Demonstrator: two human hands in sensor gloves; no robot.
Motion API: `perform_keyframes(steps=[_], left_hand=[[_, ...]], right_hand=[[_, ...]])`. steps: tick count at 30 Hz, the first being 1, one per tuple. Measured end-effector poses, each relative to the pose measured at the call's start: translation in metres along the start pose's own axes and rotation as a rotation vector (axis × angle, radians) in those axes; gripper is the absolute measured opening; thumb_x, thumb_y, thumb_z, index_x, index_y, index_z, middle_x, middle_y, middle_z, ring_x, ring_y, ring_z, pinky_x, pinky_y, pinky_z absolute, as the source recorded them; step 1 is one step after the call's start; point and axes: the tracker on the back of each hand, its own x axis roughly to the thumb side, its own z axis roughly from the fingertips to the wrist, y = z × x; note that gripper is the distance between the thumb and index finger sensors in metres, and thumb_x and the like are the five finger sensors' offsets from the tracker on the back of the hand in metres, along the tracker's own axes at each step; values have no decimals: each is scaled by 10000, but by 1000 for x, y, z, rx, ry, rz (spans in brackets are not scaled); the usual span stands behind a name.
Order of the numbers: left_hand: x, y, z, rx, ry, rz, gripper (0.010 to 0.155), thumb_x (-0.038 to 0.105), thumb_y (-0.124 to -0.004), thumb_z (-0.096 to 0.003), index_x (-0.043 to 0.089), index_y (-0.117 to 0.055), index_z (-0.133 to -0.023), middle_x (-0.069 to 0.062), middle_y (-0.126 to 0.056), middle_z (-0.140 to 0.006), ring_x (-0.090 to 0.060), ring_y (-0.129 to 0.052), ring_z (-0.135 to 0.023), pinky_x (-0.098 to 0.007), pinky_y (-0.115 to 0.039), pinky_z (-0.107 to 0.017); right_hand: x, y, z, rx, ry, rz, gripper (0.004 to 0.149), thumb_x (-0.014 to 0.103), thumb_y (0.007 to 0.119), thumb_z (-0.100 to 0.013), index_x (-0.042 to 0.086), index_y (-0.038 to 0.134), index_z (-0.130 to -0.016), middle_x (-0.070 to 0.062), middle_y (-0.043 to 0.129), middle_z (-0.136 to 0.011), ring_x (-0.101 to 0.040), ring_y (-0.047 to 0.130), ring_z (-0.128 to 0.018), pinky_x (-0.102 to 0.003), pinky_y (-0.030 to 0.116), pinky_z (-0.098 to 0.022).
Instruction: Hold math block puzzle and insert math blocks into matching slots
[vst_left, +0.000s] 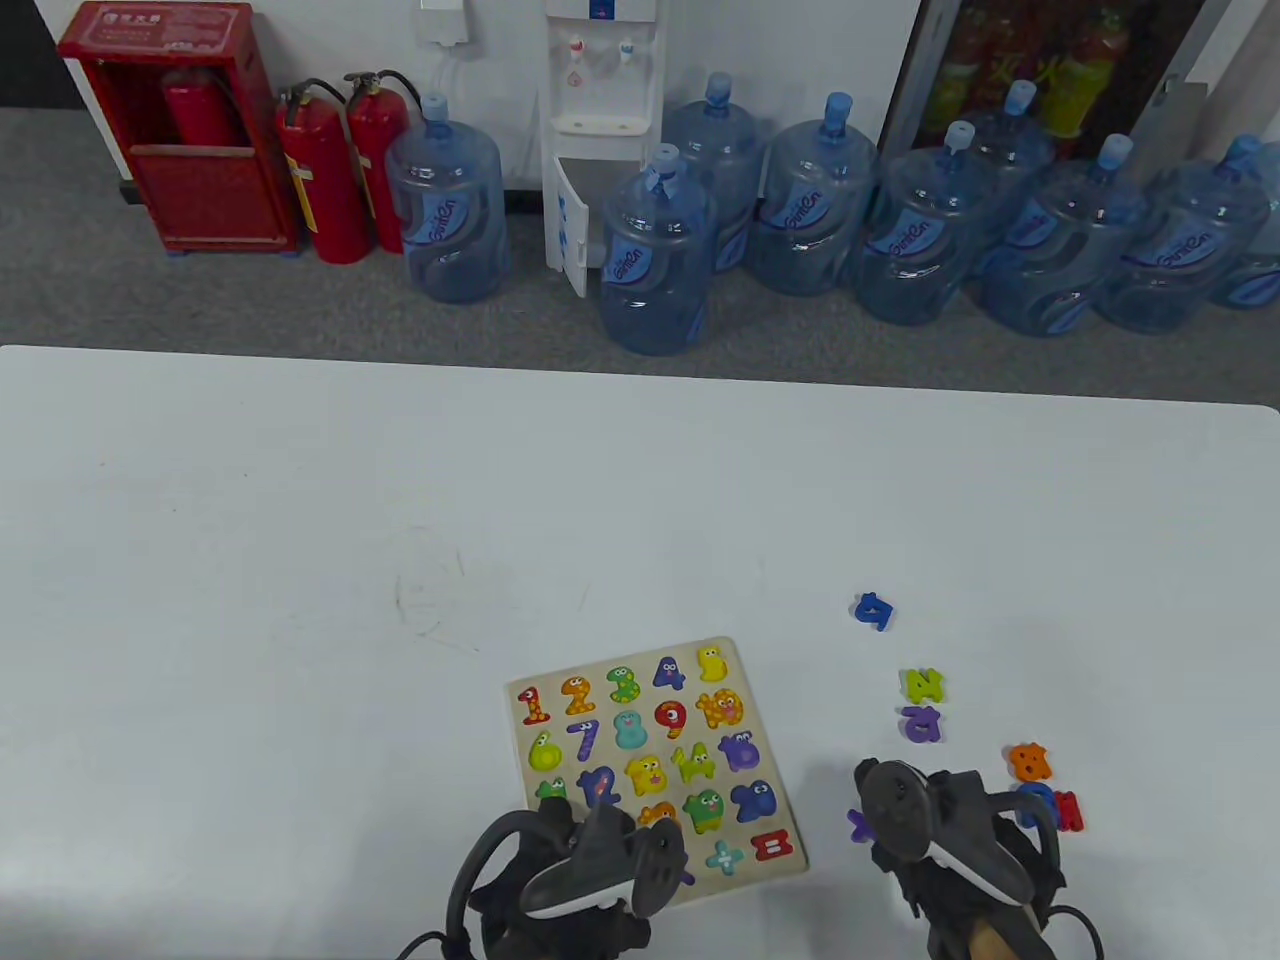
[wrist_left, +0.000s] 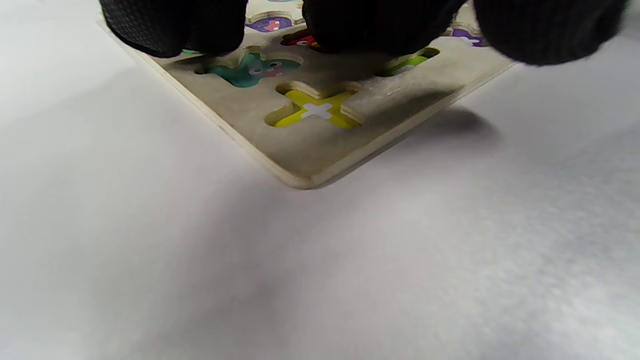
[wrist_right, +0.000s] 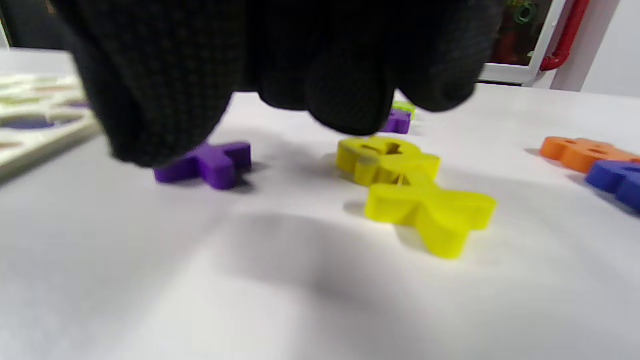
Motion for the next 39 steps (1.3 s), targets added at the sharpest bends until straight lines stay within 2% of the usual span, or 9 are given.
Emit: perform_keyframes(steps=[4, 13, 17, 21, 23, 25, 27, 31, 39], left_hand=[[6, 1, 0, 2, -47, -9, 574, 580, -734, -323, 417, -643, -866, 147, -522, -1018, -548, -591, -988, -621, -661, -694], [6, 7, 3, -11, -63, 52, 596, 572, -742, -315, 407, -700, -886, 158, -556, -1044, -532, -593, -1014, -642, -622, -709], [-13, 11, 7, 45, 16, 113, 607, 537, -767, -329, 381, -713, -913, 110, -600, -1053, -376, -696, -1028, -680, -606, -700], [-35, 8, 14, 90, 171, 101, 733, 564, -772, -320, 333, -617, -999, 47, -528, -1103, -468, -669, -1026, -710, -593, -689], [-45, 1, 12, 47, 279, 128, 837, 602, -768, -307, 266, -554, -1043, -32, -538, -1112, -515, -660, -1014, -731, -595, -673], [-49, -5, 6, -26, 296, 132, 869, 625, -763, -293, 210, -568, -1030, -76, -582, -1074, -514, -686, -979, -723, -627, -659], [-46, -5, 4, 27, 316, 98, 902, 632, -784, -272, 198, -568, -1033, -82, -581, -1077, -525, -690, -978, -731, -634, -654], [-40, -5, -5, -32, 344, 24, 910, 607, -761, -267, 214, -475, -1036, -63, -480, -1102, -531, -658, -997, -719, -632, -672], [-43, -2, -14, -98, 358, 53, 876, 562, -755, -280, 239, -414, -1019, -40, -397, -1095, -519, -583, -1017, -674, -616, -700]], right_hand=[[10, 11, -8, 10, 15, 132, 690, 358, 894, -188, 356, 711, -854, 76, 728, -930, -222, 774, -794, -368, 731, -564], [17, 11, -8, -71, 3, 137, 554, 328, 906, -185, 333, 830, -734, 64, 859, -803, -185, 859, -701, -361, 762, -539], [19, 11, -6, -57, -20, 125, 562, 328, 906, -187, 301, 832, -744, 32, 856, -812, -209, 851, -710, -377, 758, -544], [24, 11, -2, -57, -42, 114, 687, 339, 915, -181, 280, 755, -846, 4, 781, -900, -229, 816, -772, -396, 742, -572], [27, 12, -3, -51, -62, 108, 656, 322, 912, -187, 324, 763, -826, 51, 791, -892, -199, 834, -769, -387, 750, -574], [29, 12, -3, -59, -67, 95, 608, 299, 915, -199, 328, 793, -793, 57, 818, -855, -178, 869, -727, -375, 762, -561], [31, 12, -3, -80, -73, 100, 585, 314, 912, -200, 319, 810, -776, 47, 855, -801, -149, 920, -654, -355, 789, -532], [39, 10, -3, -78, -83, 111, 583, 317, 910, -201, 274, 826, -776, 11, 886, -766, -163, 940, -614, -365, 798, -516], [86, -26, 9, -192, -265, -23, 576, 302, 904, -219, 266, 823, -788, 10, 883, -782, -177, 932, -629, -387, 784, -535]])
